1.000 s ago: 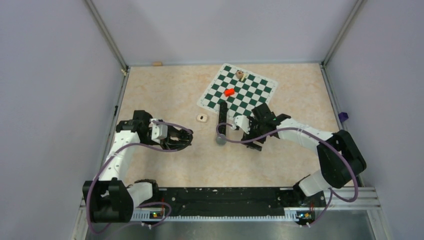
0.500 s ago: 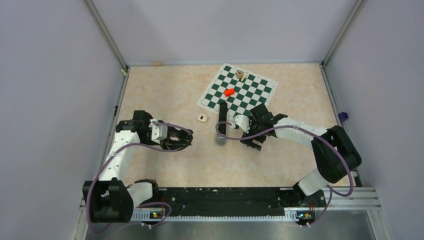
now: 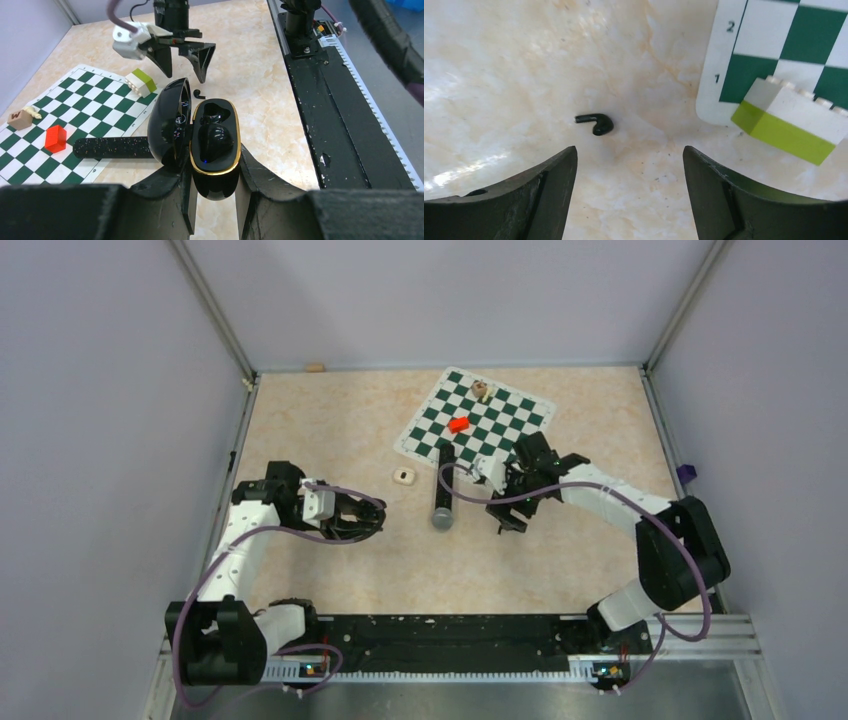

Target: Insert the wireless bluetooth earbuds into the charging case

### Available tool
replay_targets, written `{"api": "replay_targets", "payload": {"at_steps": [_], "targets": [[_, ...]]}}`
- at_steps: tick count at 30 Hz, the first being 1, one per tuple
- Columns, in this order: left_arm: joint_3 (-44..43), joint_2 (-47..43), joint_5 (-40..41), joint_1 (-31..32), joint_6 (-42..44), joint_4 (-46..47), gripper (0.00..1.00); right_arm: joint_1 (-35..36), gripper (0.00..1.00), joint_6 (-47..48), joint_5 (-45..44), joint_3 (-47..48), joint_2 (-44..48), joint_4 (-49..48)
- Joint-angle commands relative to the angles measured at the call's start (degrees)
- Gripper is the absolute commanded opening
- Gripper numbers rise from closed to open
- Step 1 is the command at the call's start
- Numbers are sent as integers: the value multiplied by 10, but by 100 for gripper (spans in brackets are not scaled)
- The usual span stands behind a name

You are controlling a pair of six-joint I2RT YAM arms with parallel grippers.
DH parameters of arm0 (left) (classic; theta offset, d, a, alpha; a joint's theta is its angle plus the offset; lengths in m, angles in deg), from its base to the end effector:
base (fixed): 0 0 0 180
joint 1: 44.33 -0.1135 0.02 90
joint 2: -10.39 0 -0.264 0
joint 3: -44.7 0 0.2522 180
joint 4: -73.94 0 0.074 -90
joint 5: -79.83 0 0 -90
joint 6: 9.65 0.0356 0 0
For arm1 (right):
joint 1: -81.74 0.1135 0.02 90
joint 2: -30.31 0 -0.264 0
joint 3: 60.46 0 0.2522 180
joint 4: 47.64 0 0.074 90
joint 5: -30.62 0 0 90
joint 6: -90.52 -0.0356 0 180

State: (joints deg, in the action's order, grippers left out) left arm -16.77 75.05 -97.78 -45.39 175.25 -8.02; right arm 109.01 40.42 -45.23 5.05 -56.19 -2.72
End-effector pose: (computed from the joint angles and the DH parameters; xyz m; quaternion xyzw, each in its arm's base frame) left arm 0.1658 -0.0325 0.2629 0.5467 0.4711 -0.4403 0.5342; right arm 0.2481 0.1377 0.1876 -0.5583 0.7943 0.0969 0.2191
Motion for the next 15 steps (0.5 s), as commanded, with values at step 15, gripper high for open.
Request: {"api": "replay_targets", "payload": {"at_steps": [15], "targets": [[-18,-2,-31,-3,31,-18,0,-46,66,19,173,98,-114,91]]}}
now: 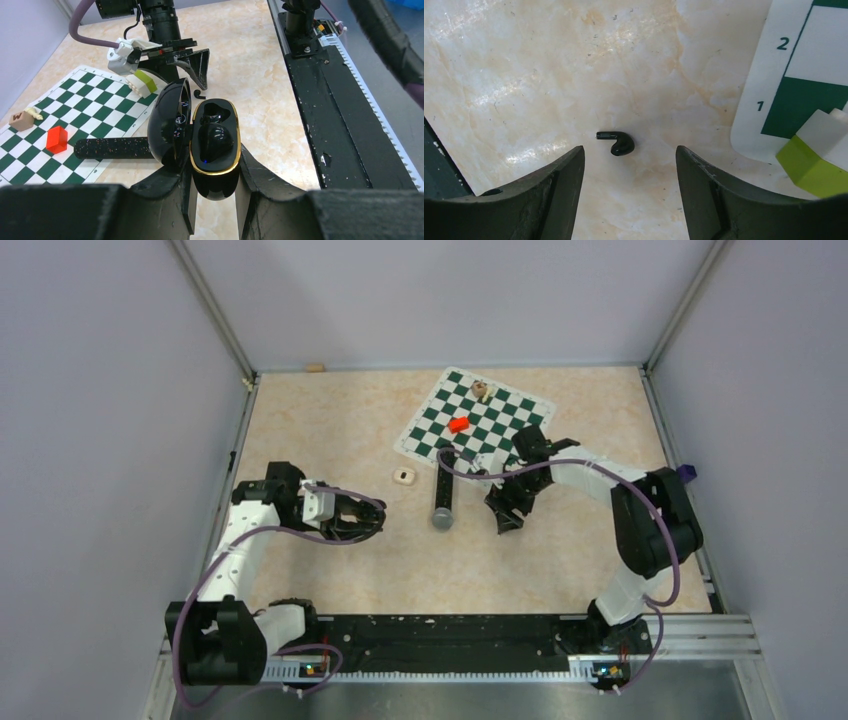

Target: Insert the wireless bluetooth earbuds into the charging case

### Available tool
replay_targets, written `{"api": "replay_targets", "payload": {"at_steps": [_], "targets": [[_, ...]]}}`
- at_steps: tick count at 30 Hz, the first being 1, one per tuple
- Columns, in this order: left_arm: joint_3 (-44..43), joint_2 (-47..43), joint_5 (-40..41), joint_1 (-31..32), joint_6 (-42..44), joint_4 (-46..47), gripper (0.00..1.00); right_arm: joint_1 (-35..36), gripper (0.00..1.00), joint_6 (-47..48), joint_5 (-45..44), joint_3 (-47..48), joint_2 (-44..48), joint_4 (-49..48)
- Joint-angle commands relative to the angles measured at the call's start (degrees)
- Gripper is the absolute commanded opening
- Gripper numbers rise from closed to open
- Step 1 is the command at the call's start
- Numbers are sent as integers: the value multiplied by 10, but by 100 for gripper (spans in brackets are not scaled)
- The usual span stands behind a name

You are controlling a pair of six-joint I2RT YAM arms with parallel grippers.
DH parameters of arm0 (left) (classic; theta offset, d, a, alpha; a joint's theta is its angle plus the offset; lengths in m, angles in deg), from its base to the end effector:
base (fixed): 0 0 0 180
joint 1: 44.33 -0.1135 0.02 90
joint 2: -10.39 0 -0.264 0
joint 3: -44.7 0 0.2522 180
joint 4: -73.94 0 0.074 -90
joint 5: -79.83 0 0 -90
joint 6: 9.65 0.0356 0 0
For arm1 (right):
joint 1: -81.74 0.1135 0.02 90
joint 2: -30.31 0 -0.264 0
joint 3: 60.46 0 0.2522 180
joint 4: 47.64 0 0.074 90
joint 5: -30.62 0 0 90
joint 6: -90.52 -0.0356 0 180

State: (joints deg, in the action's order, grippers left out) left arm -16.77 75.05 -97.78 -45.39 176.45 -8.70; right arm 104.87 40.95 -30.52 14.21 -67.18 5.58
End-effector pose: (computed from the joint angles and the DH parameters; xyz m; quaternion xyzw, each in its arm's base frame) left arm 0.1649 -0.0325 0.2628 0.5489 0.4685 -0.4380 0.5361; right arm 0.2804 0.1385 0.1754 -0.5320 0.8012 0.2268 0.1536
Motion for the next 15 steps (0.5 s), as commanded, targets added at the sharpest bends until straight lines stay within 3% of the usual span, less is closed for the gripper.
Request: {"api": "replay_targets", "payload": {"at_steps": [1,15], "targets": [[-20,-2,-29,-3,25,-16,0,-4,66,15,26,7,-7,8],[-23,1,-28,-8,30,-23,0,-4,61,9,62,12,-5,16]]}}
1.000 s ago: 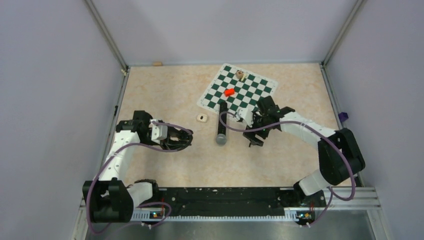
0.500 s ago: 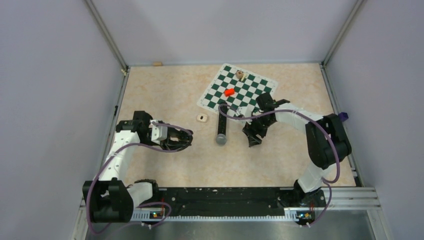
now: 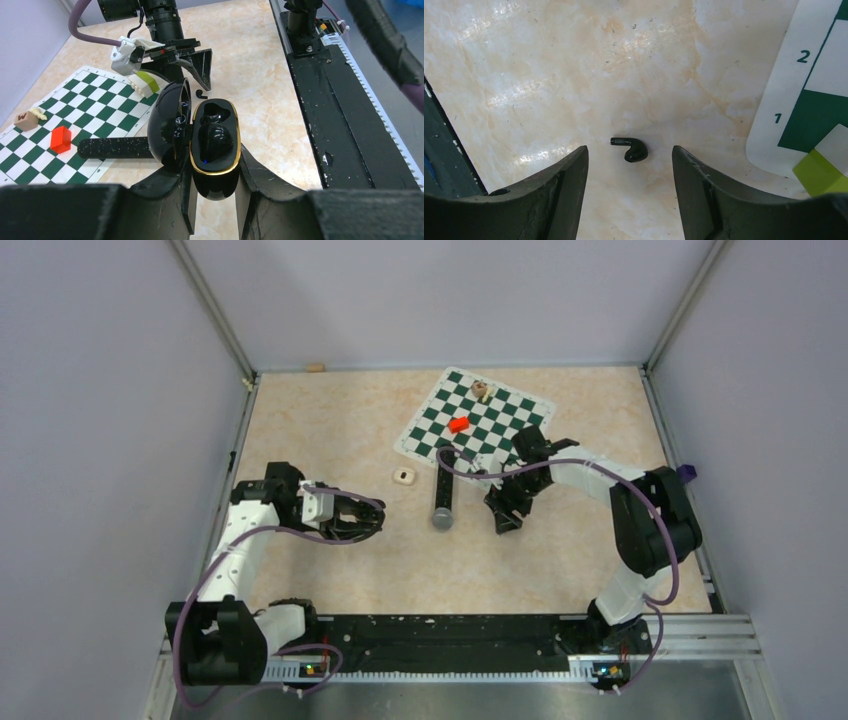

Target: Insert the wireless bluetooth earbuds into the charging case

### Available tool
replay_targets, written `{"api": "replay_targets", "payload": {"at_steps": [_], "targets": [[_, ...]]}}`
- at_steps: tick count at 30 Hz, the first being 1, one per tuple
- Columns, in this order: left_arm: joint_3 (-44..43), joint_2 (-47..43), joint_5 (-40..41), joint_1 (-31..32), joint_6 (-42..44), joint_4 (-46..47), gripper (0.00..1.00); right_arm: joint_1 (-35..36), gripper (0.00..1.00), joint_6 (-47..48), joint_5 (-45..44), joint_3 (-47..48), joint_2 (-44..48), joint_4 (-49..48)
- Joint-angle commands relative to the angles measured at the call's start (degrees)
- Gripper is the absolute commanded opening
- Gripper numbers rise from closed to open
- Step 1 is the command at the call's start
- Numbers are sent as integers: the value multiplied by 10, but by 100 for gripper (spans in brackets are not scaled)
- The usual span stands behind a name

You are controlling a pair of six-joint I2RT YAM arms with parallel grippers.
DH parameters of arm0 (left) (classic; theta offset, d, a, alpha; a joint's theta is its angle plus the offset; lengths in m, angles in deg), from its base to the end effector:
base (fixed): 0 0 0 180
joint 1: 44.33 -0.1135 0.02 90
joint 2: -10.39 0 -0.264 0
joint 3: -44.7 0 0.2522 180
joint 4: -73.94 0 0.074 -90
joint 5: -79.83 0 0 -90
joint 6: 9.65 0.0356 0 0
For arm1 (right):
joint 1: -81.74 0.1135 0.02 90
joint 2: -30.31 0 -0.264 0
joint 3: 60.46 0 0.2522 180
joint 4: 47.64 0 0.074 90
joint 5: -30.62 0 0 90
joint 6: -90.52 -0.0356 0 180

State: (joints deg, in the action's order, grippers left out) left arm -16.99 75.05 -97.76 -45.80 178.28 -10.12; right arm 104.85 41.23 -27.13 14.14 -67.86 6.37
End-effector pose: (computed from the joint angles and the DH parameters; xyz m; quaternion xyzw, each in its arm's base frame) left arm 0.1636 -0.0314 0.2636 0.5501 0.4673 -0.4332 0.5397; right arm 0.2786 0.1396 0.1723 -0.5303 0.7948 0.2570 0.1449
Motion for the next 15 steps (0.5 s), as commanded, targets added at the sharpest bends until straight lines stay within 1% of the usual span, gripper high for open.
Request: {"api": "replay_targets", "payload": {"at_steps": [1,8,15], "targets": [[-21,3,-28,-3,12,-10,0,-3,61,7,28,12,2,9],[-21,9,-32,-4,13,-11,0,-3,61,20,10,3,-6,13],[-21,9,-33,-3,15,-13,0,-3,60,12,-8,5,-27,2]]}}
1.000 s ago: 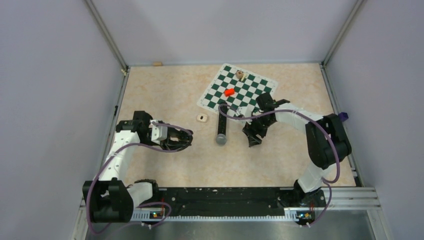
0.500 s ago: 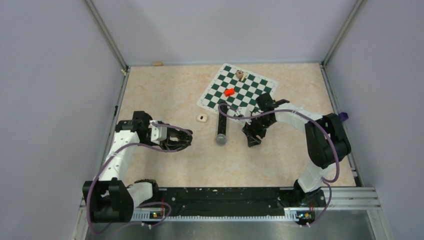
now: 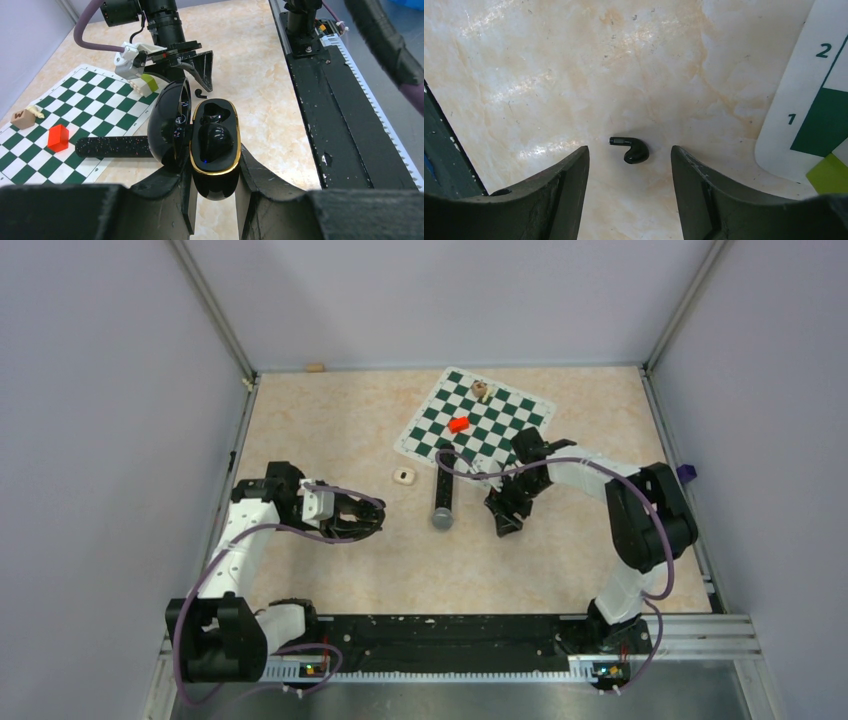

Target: Insert the wireless bluetooth earbuds into the charging case

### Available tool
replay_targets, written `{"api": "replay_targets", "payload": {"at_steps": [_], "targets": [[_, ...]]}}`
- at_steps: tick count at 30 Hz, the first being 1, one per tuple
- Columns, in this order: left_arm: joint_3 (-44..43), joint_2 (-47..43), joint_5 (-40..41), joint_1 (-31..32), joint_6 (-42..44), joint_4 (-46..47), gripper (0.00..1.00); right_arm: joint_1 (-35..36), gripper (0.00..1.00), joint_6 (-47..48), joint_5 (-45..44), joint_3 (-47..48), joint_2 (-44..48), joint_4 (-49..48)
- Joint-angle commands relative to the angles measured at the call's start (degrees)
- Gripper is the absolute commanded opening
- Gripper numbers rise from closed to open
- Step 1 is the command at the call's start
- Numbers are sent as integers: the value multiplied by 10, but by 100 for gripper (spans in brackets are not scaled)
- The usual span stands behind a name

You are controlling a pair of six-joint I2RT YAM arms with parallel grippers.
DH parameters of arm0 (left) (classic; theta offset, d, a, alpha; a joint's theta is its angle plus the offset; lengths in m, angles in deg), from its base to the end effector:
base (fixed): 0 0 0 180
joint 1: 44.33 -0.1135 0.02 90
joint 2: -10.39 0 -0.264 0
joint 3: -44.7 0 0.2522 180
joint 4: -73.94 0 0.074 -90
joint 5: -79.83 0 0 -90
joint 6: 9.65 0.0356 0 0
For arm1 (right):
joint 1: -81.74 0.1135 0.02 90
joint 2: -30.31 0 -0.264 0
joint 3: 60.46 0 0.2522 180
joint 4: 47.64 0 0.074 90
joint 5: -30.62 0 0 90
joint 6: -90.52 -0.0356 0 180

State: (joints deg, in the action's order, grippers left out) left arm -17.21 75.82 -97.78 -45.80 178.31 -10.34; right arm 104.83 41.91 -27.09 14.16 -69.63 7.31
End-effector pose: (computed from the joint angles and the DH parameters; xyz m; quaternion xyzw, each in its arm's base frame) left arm 0.1657 -0.0313 0.2627 0.5471 0.4706 -0.4369 0.5369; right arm 0.2788 0.1395 0.1631 -0.5305 0.7970 0.2606 0.1245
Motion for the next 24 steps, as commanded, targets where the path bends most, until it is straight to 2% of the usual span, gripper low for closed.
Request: {"api": "replay_targets", "payload": {"at_steps": [1,9,17,24], "targets": [[-19,1,-33,-4,15,-10,0,-3,60,0,-13,5,-12,-12],[-19,2,-34,-4,16,-13,0,-3,44,10,-12,8,-19,-5],[-20,6,-37,-3,24,-20,0,7,15,20,-23,1,-5,-7],[-22,16,-38,-3,28,-24,0,9,4,10,3,14,85,-16]]}}
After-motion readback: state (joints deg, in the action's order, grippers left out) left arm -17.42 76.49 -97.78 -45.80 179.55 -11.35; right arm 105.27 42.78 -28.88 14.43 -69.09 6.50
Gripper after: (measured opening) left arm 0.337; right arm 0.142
